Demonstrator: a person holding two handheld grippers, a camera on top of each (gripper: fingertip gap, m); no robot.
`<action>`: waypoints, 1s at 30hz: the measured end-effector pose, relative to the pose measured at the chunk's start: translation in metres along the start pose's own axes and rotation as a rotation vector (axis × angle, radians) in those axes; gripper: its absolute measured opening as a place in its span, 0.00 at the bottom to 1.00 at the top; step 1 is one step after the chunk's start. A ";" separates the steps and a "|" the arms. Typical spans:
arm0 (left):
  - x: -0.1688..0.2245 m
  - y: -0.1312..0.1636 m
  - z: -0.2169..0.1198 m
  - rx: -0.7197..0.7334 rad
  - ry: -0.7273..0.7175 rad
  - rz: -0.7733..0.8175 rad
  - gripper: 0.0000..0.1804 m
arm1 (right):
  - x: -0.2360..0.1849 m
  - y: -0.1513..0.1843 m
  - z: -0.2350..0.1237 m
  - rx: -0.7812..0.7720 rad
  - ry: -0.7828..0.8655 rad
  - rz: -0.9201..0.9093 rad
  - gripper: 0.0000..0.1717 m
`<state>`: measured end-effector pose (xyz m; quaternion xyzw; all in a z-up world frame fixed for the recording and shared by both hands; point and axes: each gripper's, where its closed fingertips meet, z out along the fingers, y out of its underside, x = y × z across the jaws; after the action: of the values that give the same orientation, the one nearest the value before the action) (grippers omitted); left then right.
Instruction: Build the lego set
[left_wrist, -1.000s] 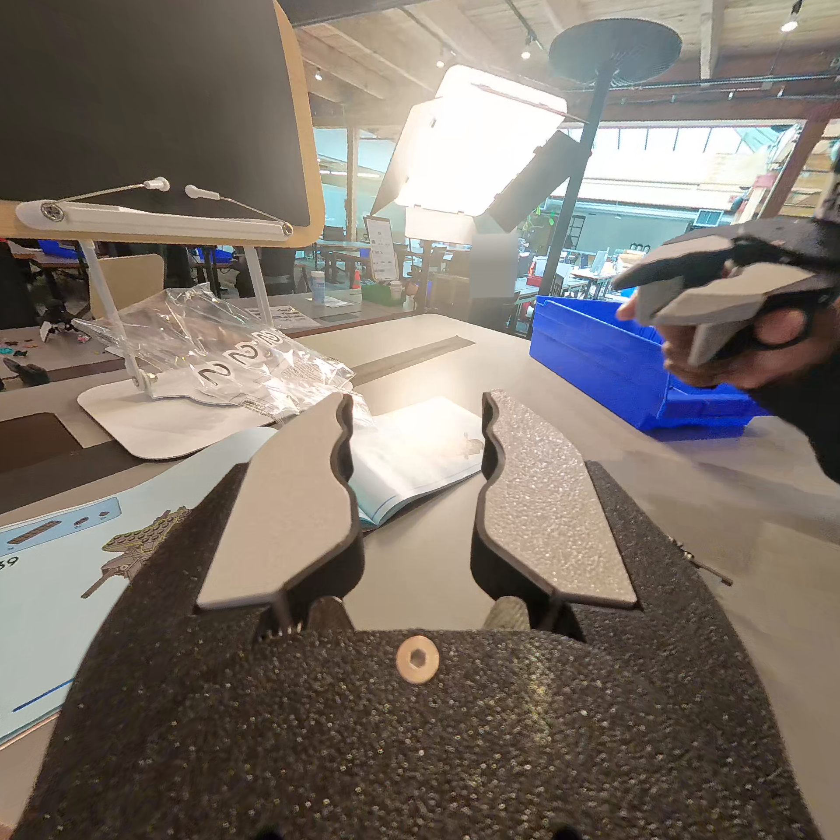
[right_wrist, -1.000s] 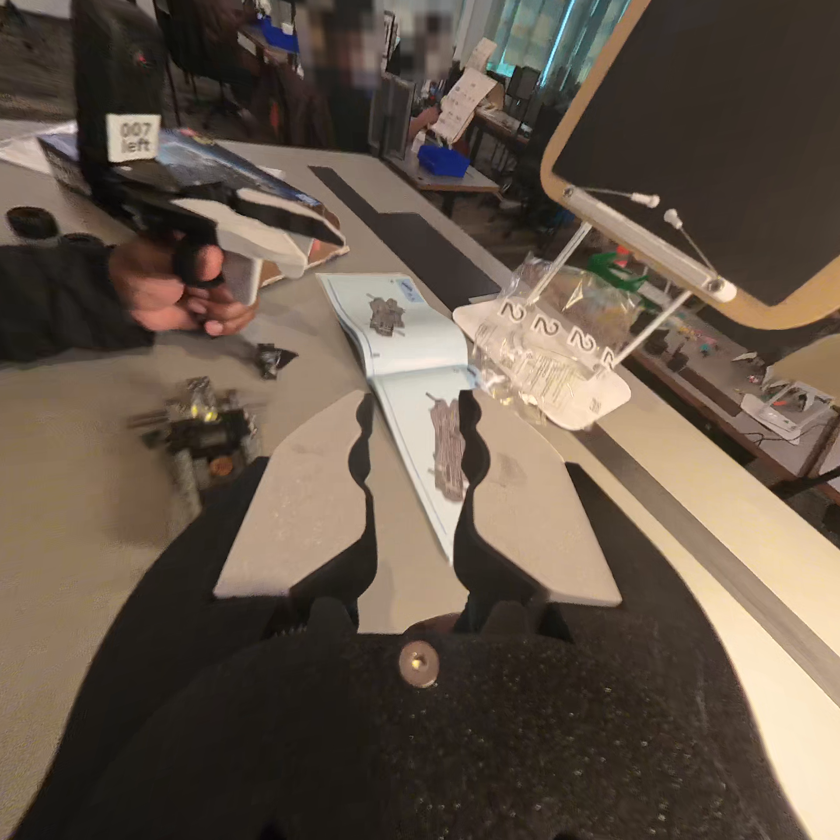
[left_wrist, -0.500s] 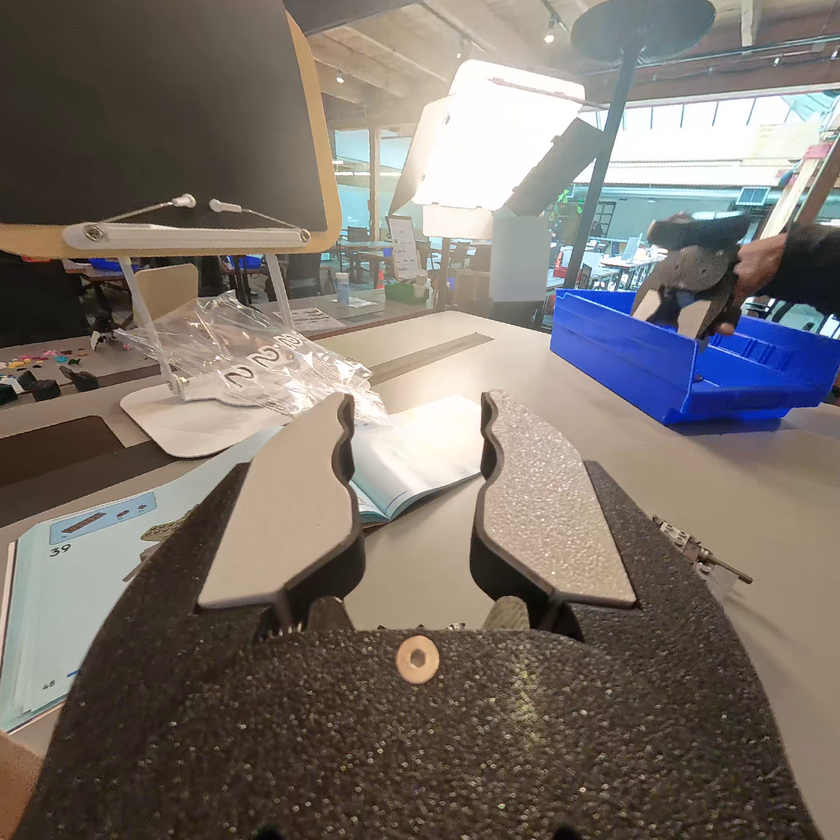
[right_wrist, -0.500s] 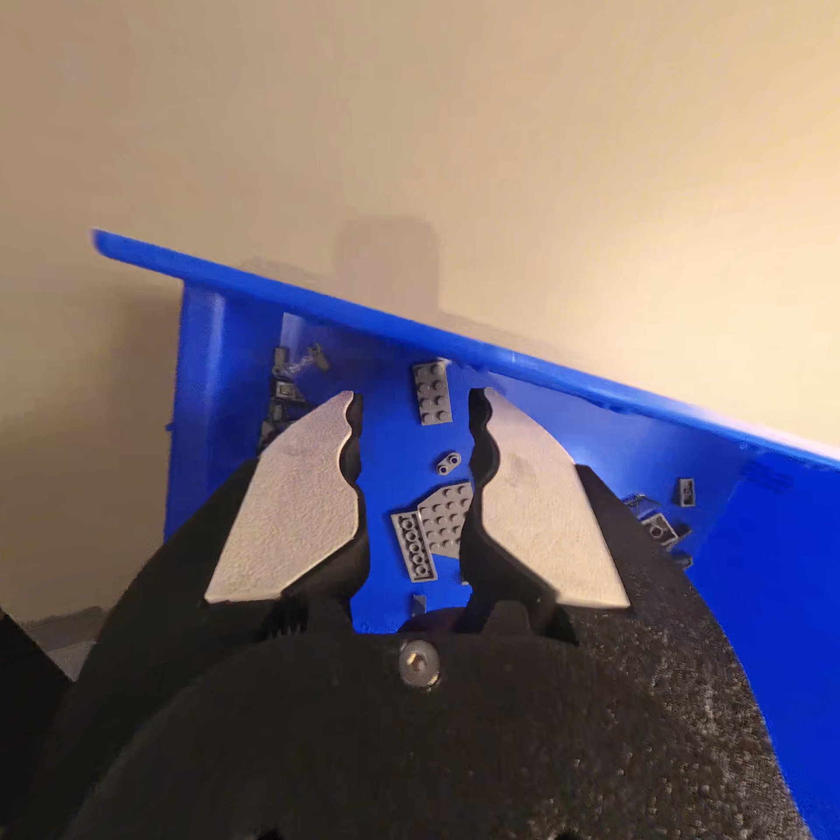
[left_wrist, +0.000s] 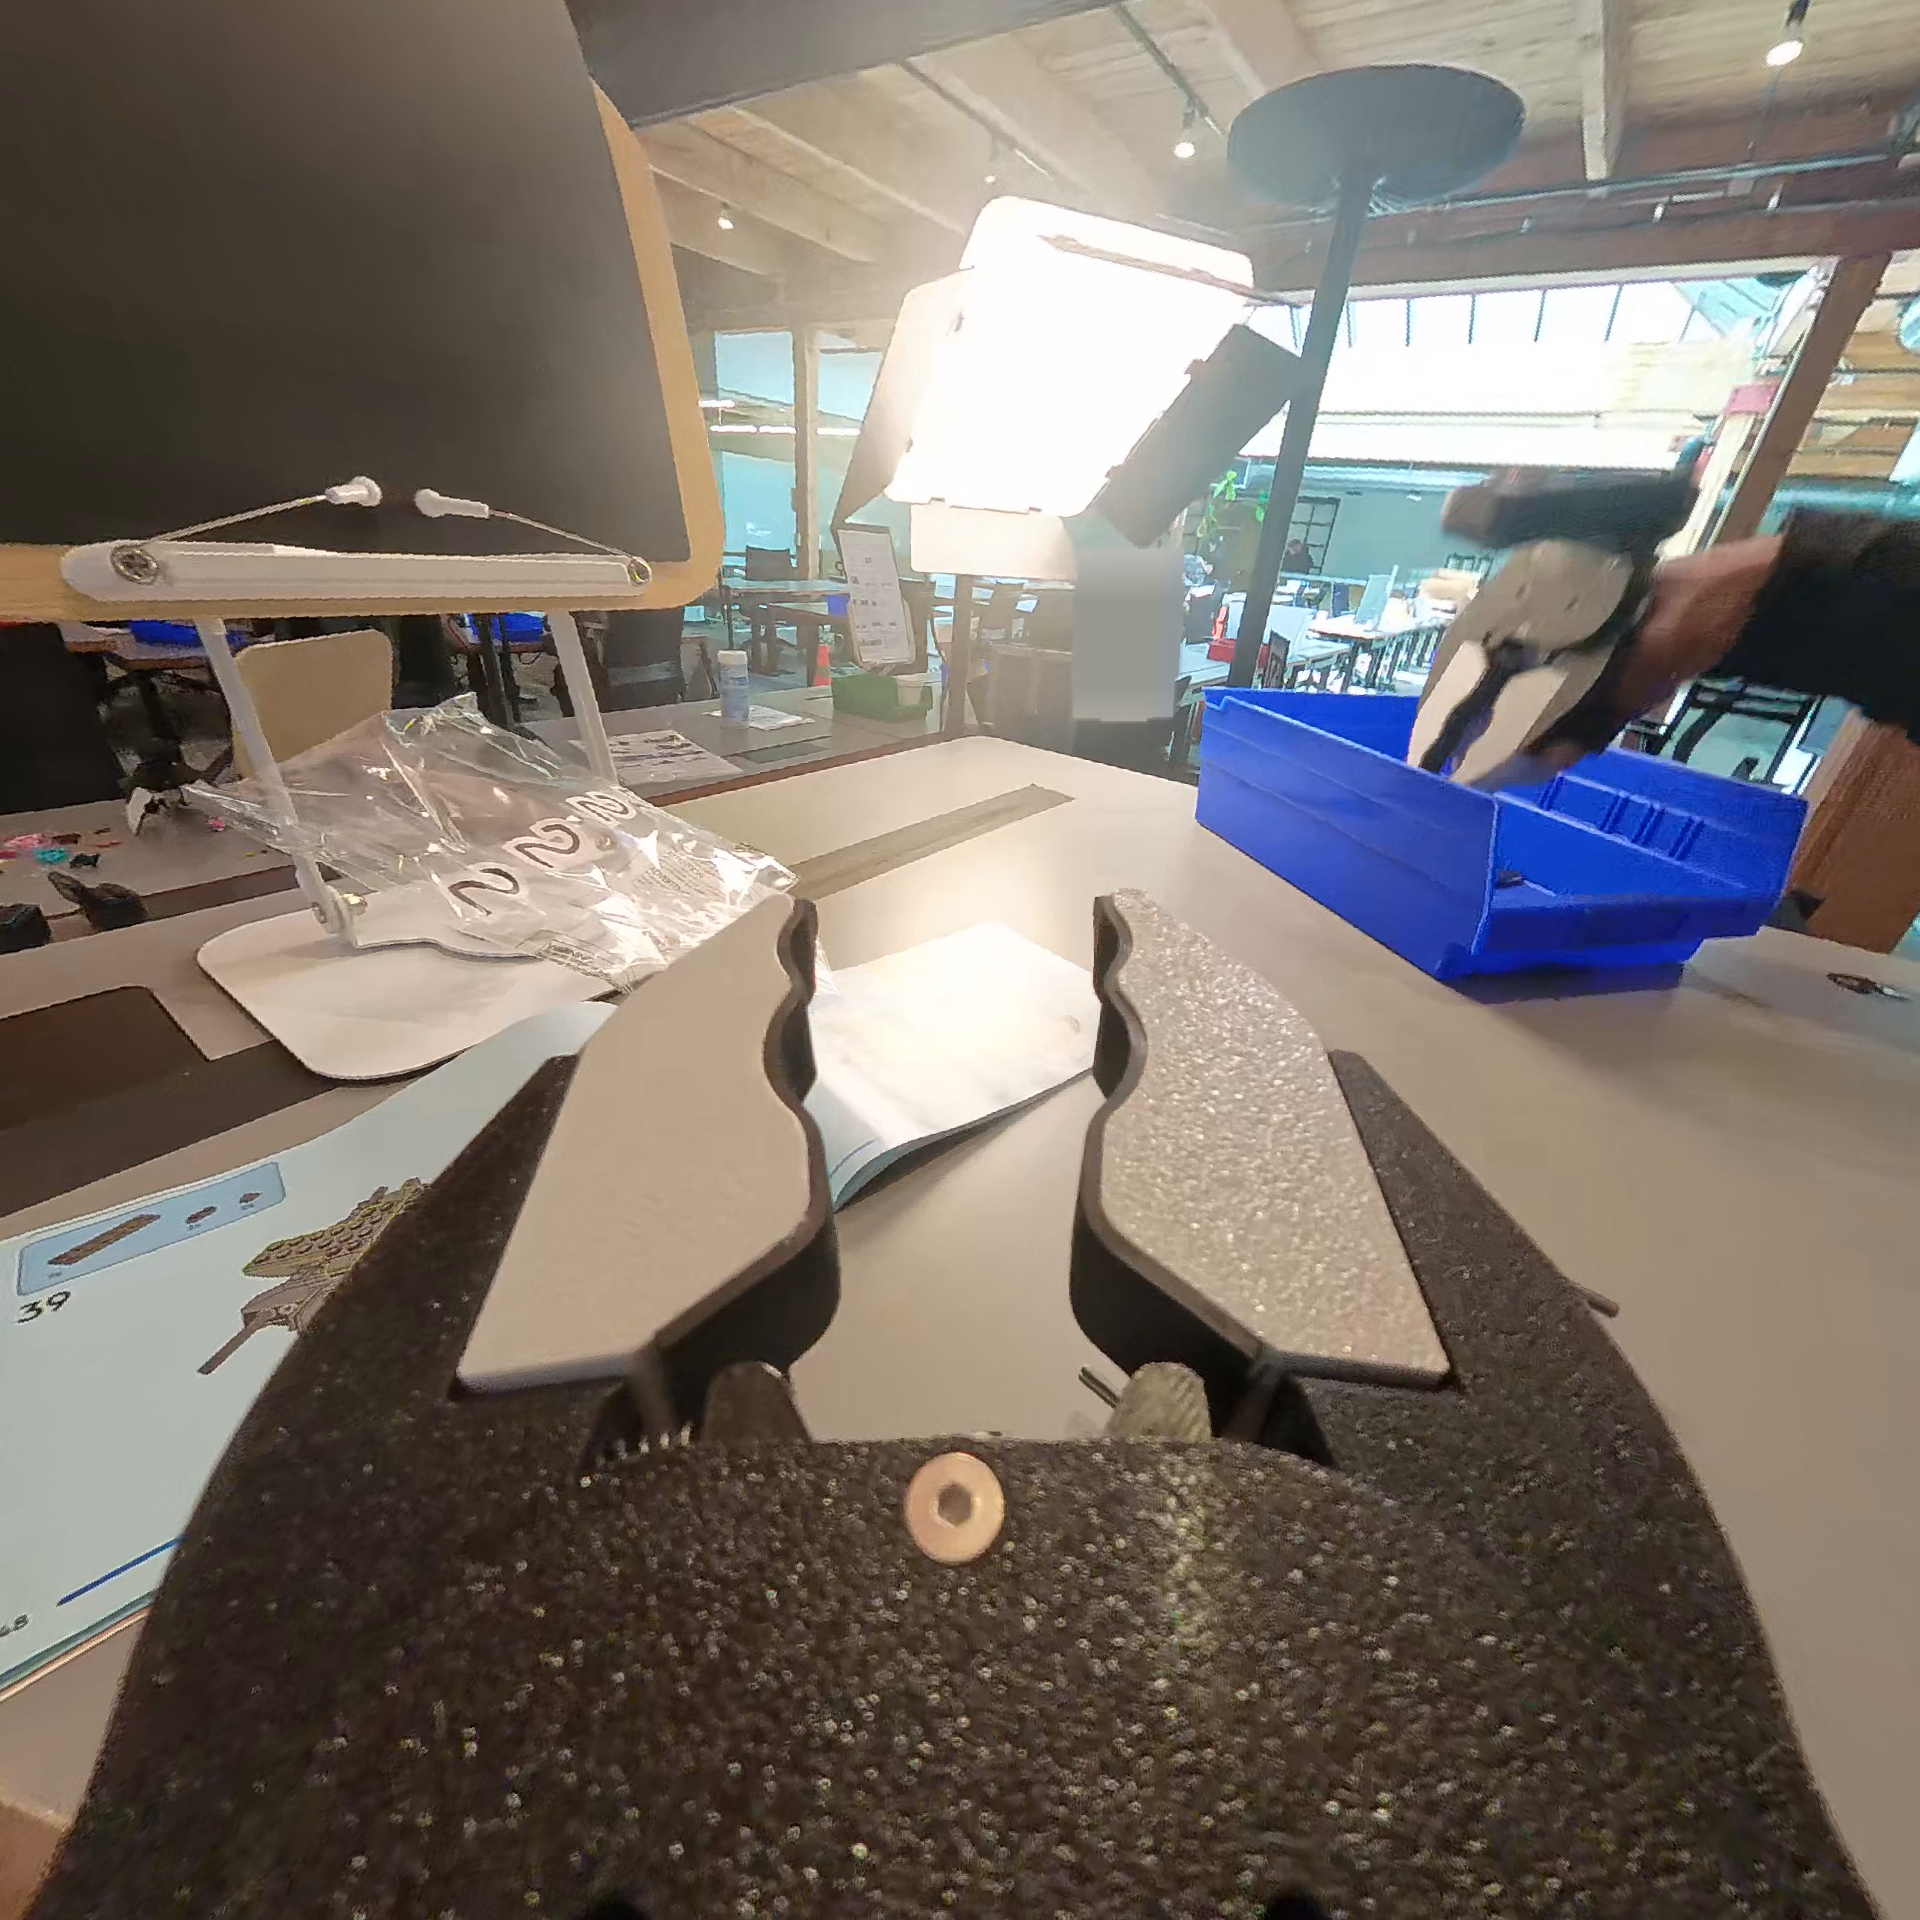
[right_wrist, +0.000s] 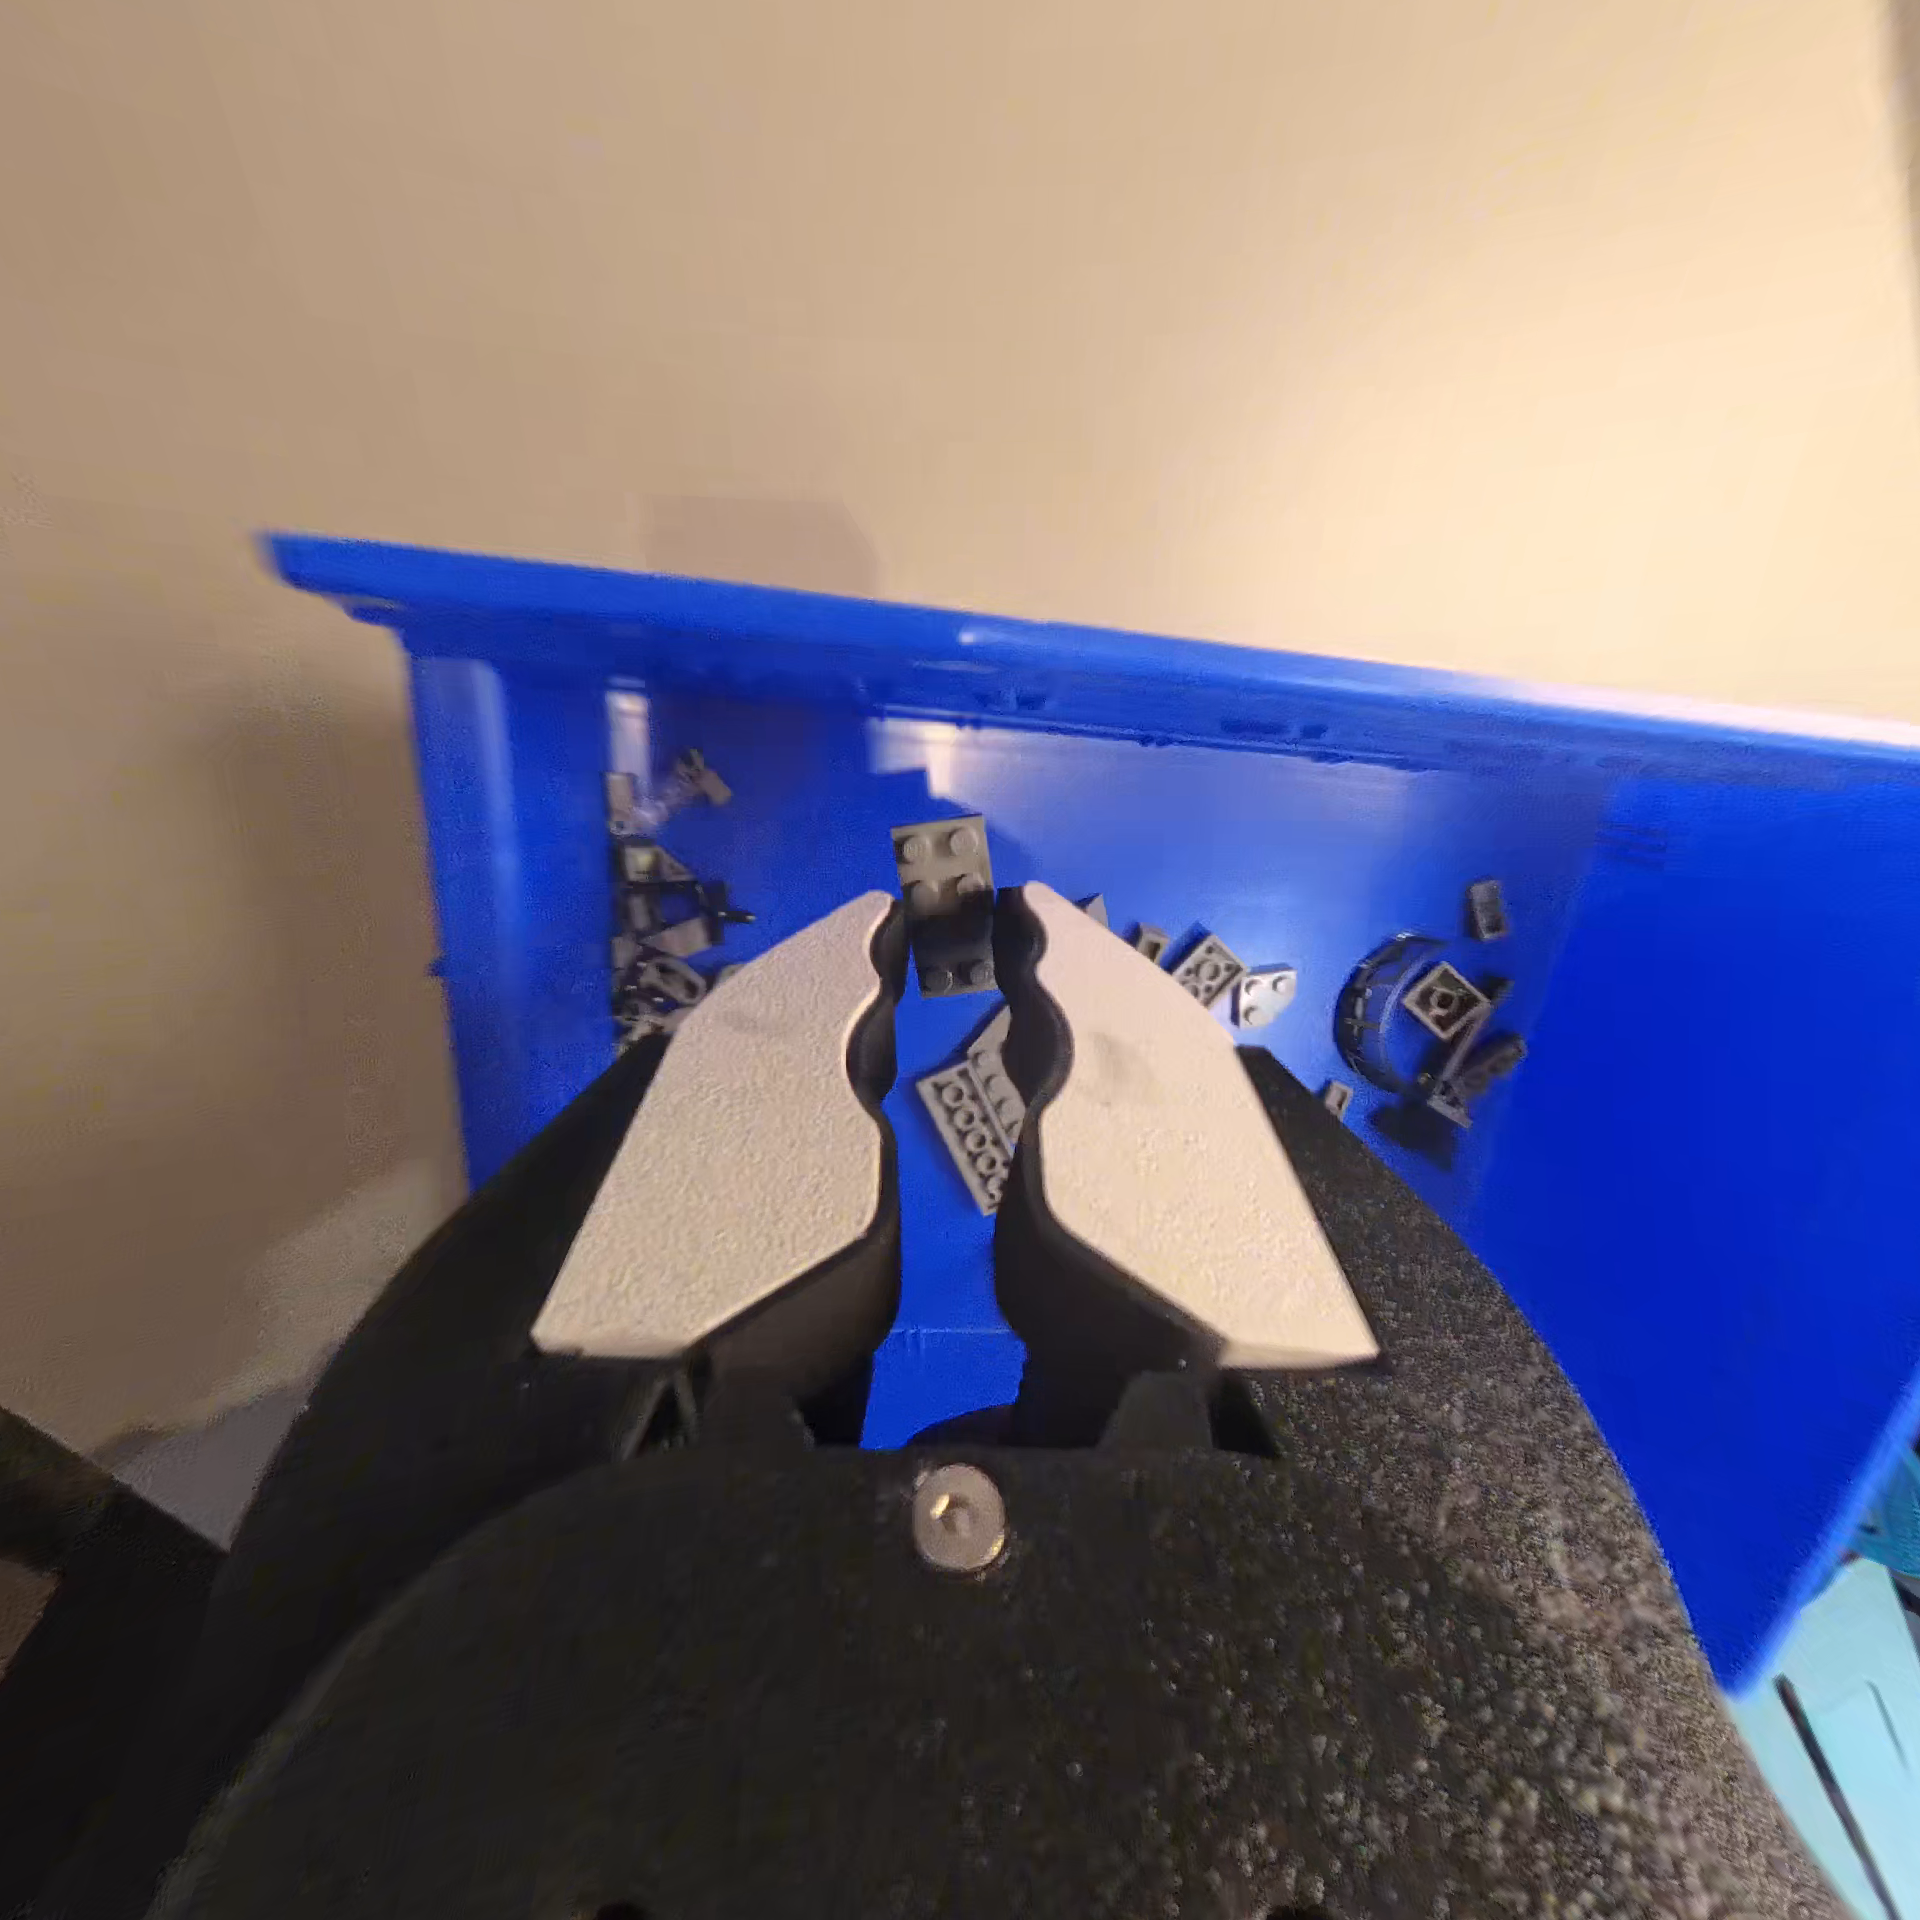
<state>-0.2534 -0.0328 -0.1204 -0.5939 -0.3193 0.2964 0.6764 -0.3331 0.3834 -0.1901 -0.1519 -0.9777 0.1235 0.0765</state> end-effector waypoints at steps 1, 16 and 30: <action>0.002 0.001 0.000 -0.007 0.004 0.015 0.29 | -0.006 -0.011 -0.020 0.053 0.025 0.016 0.09; 0.002 0.008 -0.012 0.032 0.064 -0.075 0.26 | -0.178 -0.284 0.041 0.315 -0.209 -0.027 0.09; -0.023 0.006 -0.006 0.039 0.083 -0.187 0.26 | -0.195 -0.299 0.103 0.236 -0.238 0.005 0.16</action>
<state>-0.2627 -0.0538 -0.1289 -0.5600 -0.3394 0.2134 0.7250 -0.2513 0.0230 -0.2316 -0.1284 -0.9582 0.2547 -0.0228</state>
